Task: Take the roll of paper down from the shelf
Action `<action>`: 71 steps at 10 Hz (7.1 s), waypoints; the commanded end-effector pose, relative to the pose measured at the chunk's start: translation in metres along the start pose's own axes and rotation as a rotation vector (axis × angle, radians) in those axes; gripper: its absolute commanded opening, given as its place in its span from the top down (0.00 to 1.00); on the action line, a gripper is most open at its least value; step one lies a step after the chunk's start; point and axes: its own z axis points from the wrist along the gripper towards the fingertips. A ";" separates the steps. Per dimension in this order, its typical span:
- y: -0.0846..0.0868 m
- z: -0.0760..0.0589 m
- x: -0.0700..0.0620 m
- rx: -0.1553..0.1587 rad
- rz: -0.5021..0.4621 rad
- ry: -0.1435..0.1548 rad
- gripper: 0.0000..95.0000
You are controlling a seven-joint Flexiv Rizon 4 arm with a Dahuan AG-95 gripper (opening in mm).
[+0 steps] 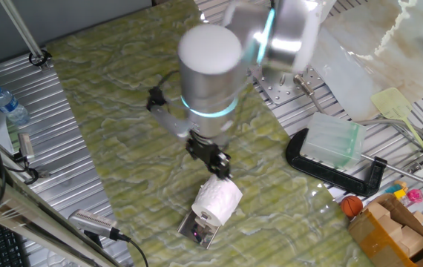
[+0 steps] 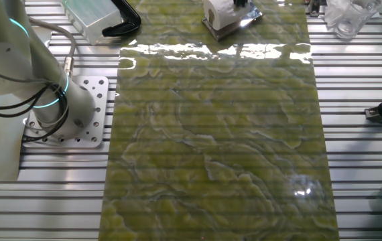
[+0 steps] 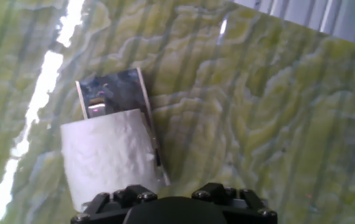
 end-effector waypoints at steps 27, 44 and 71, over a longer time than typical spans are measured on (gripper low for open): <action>0.038 0.077 -0.012 0.049 -0.115 0.008 0.00; 0.037 0.101 -0.006 0.059 -0.112 -0.029 0.00; 0.038 0.088 -0.040 0.065 -0.075 -0.002 1.00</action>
